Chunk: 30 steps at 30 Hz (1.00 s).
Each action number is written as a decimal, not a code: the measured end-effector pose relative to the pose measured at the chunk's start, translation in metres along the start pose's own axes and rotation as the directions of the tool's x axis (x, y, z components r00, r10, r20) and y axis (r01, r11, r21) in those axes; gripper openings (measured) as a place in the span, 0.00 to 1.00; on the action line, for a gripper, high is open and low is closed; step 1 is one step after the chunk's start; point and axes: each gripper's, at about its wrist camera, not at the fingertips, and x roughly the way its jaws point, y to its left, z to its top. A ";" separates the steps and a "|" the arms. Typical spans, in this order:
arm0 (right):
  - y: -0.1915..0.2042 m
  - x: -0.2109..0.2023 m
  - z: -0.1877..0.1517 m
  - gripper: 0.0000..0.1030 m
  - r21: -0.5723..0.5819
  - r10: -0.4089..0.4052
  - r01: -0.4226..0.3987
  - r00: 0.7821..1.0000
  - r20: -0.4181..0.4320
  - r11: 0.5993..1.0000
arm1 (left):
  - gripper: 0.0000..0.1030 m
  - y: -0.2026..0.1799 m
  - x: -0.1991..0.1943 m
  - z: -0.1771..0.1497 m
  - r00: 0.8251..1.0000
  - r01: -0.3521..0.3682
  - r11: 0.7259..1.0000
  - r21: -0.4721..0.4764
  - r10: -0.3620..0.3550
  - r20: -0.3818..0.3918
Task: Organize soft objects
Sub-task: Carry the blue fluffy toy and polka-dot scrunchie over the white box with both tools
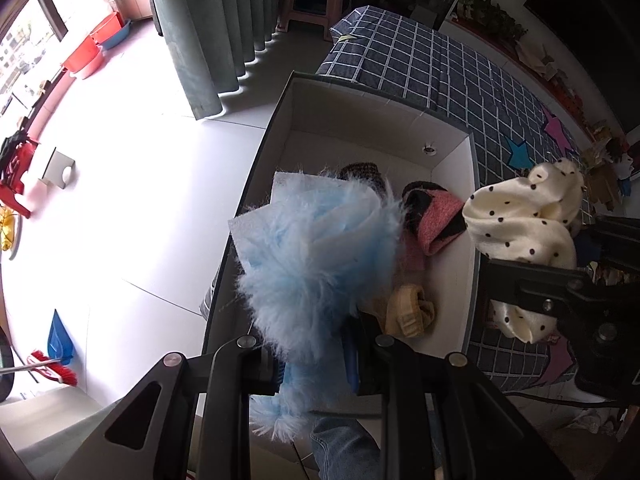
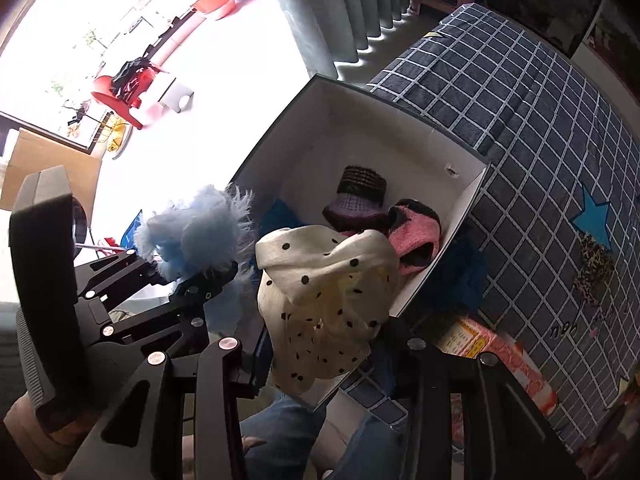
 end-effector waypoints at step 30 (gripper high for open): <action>-0.013 0.022 0.034 0.42 0.052 -0.016 0.019 0.999 -0.046 0.998 | 0.25 -0.007 0.031 0.026 0.998 -0.019 1.000 0.013 0.020 -0.061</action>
